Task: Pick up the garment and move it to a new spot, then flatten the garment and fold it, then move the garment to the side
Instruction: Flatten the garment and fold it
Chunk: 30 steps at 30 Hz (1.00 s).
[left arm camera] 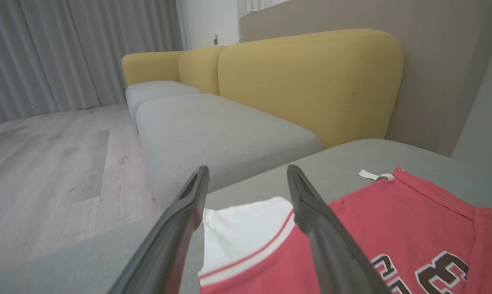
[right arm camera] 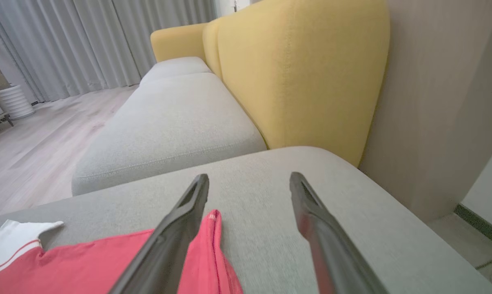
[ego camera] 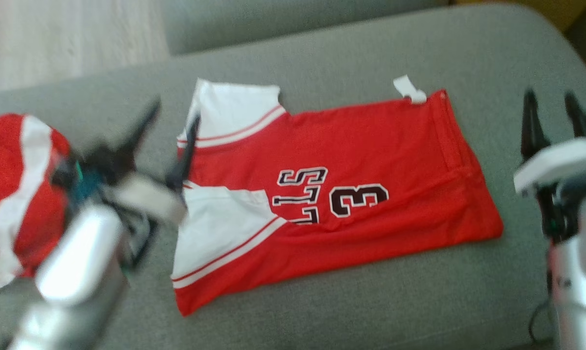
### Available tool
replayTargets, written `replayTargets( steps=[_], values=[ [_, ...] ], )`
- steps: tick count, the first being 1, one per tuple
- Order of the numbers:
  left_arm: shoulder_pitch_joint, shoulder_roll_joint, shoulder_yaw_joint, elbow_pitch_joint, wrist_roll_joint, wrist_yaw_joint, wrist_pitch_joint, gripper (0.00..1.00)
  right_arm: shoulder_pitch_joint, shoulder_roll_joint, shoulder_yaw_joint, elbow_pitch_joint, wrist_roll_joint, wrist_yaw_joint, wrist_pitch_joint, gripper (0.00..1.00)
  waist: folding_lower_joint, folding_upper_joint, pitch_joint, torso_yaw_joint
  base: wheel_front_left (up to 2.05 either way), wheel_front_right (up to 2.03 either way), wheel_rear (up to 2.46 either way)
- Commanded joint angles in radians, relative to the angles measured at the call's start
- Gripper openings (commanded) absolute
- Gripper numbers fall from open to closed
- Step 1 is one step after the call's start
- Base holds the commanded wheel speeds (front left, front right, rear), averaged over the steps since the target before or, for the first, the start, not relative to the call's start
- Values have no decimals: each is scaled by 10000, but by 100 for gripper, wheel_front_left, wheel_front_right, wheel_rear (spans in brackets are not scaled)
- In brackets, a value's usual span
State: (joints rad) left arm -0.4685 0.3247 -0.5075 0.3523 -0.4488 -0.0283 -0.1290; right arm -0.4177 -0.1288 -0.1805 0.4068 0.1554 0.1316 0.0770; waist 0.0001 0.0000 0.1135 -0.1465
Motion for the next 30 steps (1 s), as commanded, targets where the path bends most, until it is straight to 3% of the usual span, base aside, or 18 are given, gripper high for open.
replayTargets(
  steps=[1, 2, 6, 9, 12, 16, 23, 30],
  values=[
    [-923, 424, 491, -297, 52, -115, 142, 100, -574, 39, 318, -422, -62, -9, -127, 100, -1, 0, 677, -256, 0, 0, 0],
    [-1962, 749, 423, -91, 83, -488, 742, 100, -1017, 9, 560, -489, -95, -9, -131, 100, -1, 0, 1169, -423, 0, 0, 0],
    [-3886, 1316, -81, 804, -39, -936, 2162, 100, -1956, -42, 1014, -399, -166, -9, -225, 100, -1, 0, 2034, -821, 0, 0, 0],
    [-4651, 1509, -424, 1312, -273, -1000, 2782, 100, -2380, -27, 1246, -299, -155, -9, -311, 100, -1, 0, 2377, -1031, 0, 0, 0],
    [-5587, 1867, -1362, 1791, -837, -1017, 3649, 100, -2901, 17, 1565, -137, -98, -9, -450, 100, -1, 0, 2841, -1333, 0, 0, 0],
    [-6587, 2325, -2257, 2675, -2293, -1021, 4977, 100, -3537, 56, 1941, 150, 64, -9, -761, 100, -1, 0, 3440, -1762, 0, 0, 0],
    [-7474, 2821, -3125, 3824, -2651, -1022, 5409, 100, -3952, -29, 2352, 609, 101, -9, -1171, 100, -1, 0, 3962, -2139, 0, 0, 0],
    [-7580, 2947, -4060, 4046, -3510, -1023, 5814, 100, -4088, -106, 2218, 1102, 120, -9, -1444, 100, -1, 0, 4011, -2192, 0, 0, 0]
  ],
)
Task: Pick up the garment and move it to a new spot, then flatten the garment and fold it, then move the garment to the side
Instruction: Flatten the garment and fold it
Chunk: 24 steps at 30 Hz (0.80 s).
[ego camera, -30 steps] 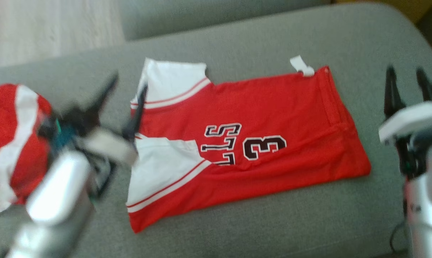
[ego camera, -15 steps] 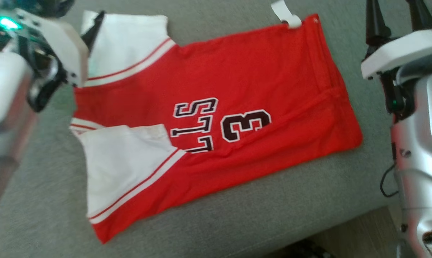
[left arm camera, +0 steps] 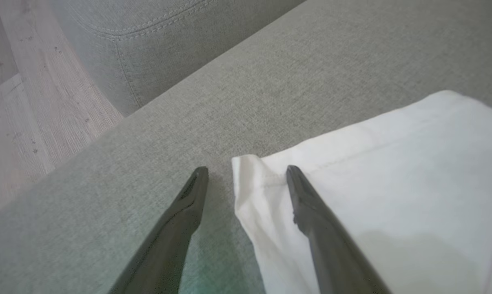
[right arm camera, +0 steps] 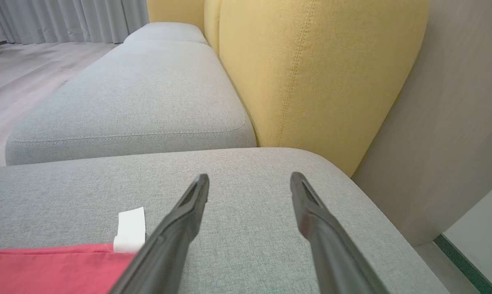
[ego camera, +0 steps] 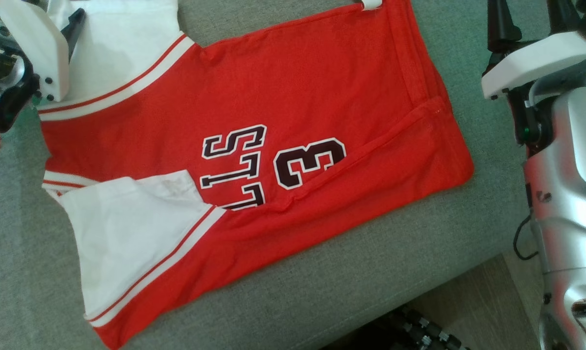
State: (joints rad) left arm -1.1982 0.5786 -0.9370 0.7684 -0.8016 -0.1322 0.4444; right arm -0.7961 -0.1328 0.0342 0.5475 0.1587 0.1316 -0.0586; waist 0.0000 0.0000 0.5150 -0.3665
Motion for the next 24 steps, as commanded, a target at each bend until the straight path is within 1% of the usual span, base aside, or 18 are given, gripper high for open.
replayTargets(
  steps=[1, 4, 5, 6, 8, 10, 14, 19, 20, 24],
  values=[
    [-265, 419, 100, -114, -166, 16, 274, 100, -335, -87, 54, -248, 88, -9, -101, 100, 0, 0, -2, 20, 0, 0, 0],
    [-209, 441, -202, -156, -817, 16, 979, 100, -481, -133, -14, -104, 87, -9, -120, 100, 0, 0, -3, 70, 0, 0, 0],
    [-204, 461, -280, -193, -1019, 16, 1193, 53, -530, -140, -38, -71, 79, -9, -131, 100, 0, 0, -5, 94, 0, 0, 0],
    [-208, 479, -369, -281, -1199, 16, 1355, 0, -579, -152, -59, -44, 67, -9, -141, 100, 0, 0, -4, 124, 0, 0, 0],
    [-246, 518, -476, -426, -1485, 16, 1459, 0, -654, -177, -90, -4, 30, -9, -154, 100, 0, 0, -22, 208, 0, 0, 0],
    [-299, 495, -527, -566, -1674, 16, 1265, 0, -698, -243, -111, 38, -9, -9, -155, 100, 0, 0, -80, 344, 0, 0, 0],
    [-469, 346, -722, -936, -1611, 16, 186, 0, -725, -431, -26, 195, -44, -9, -37, 100, 0, 0, -303, 715, 0, 0, 0],
    [-676, 35, -1024, -1536, -1415, 16, -1331, 0, -774, -914, 453, 687, 98, -9, 421, 100, 0, 0, -606, 1387, 0, 0, 0],
    [-676, 35, -1024, -1536, -1415, 16, -1331, 0, -774, -914, 453, 687, 98, -9, 421, 100, 0, 0, -606, 1387, 0, 0, 0],
    [-803, -137, -1441, -2149, -1219, 16, -2015, 0, -816, -1463, 1004, 1520, 279, -9, 1003, 100, 0, 0, -744, 1972, 0, 0, 0]
  ],
)
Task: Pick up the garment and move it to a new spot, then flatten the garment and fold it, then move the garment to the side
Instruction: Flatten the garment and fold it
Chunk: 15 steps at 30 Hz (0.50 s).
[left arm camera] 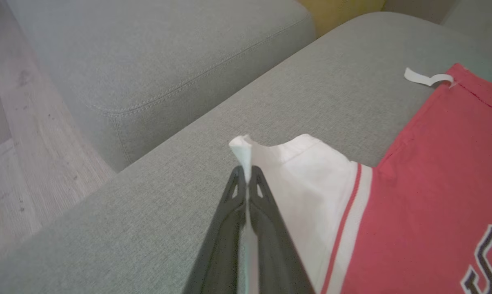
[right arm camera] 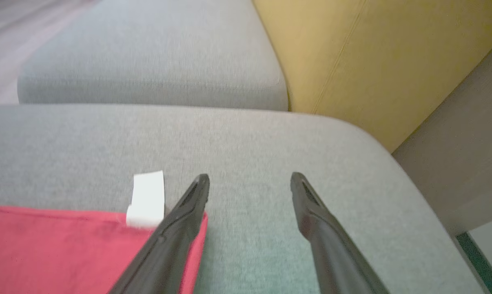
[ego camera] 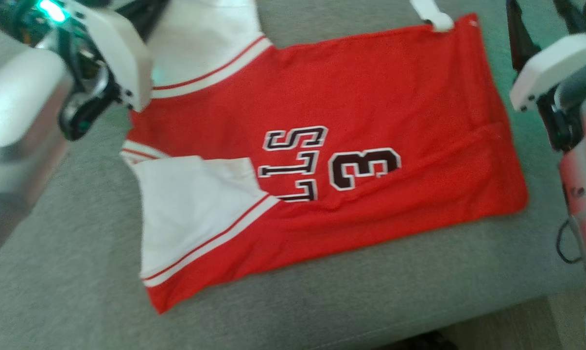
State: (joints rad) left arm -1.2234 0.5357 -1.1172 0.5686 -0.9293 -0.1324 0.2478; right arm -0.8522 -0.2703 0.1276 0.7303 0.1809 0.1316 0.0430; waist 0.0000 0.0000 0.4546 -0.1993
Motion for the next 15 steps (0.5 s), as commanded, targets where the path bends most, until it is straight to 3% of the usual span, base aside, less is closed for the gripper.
replayTargets(
  steps=[1, 8, 15],
  values=[
    [-571, 266, 266, -316, 75, 18, -146, 0, -281, -210, 215, -66, 145, -9, 139, 100, 0, 0, -153, 435, 0, 0, 0],
    [-636, 197, -147, -1256, 105, 18, -419, 0, -667, -818, 1290, 1302, 927, -9, 905, 100, 0, 0, -64, 1159, 0, 0, 0],
    [-658, 216, -334, -1578, 125, 18, -442, 0, -1000, -1129, 2065, 2264, 1641, -9, 1216, 100, 0, 0, 65, 1443, 0, 0, 0]
  ],
)
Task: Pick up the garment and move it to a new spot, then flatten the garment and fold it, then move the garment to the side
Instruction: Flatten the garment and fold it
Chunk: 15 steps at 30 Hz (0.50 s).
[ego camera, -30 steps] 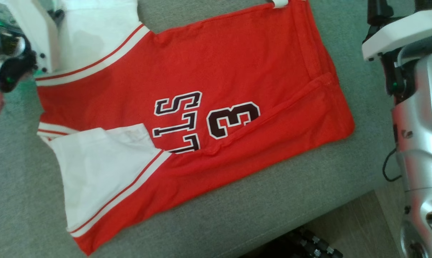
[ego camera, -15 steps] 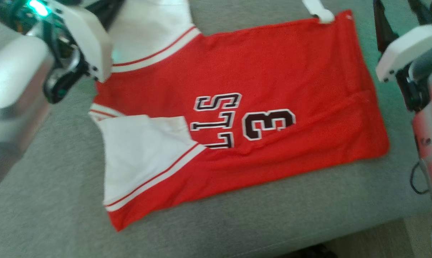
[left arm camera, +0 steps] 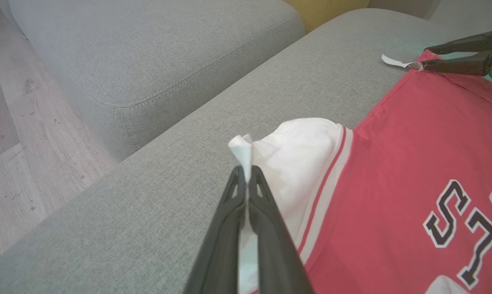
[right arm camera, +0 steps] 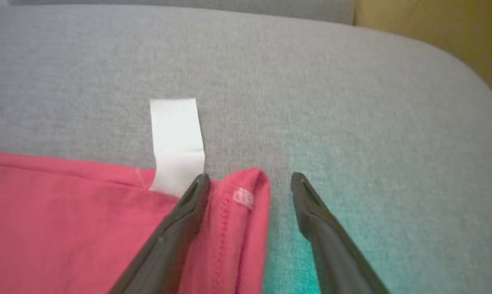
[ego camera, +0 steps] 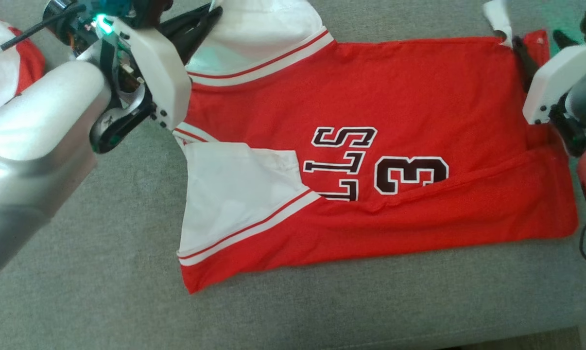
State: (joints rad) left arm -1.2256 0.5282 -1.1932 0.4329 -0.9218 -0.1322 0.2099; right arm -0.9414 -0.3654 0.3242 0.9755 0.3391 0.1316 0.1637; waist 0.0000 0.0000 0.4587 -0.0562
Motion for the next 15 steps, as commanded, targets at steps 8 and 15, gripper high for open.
replayTargets(
  steps=[8, 15],
  values=[
    [-783, 378, 361, -103, 172, 16, -131, 0, -531, -245, 740, 516, 1045, -9, 564, 0, 0, 0, 216, -1, 0, 0, 0],
    [-875, 441, 406, 224, 157, 41, -200, 0, -924, -436, 855, 670, 1729, -9, -172, 0, 0, 0, 256, -28, 0, 0, 0]
  ],
)
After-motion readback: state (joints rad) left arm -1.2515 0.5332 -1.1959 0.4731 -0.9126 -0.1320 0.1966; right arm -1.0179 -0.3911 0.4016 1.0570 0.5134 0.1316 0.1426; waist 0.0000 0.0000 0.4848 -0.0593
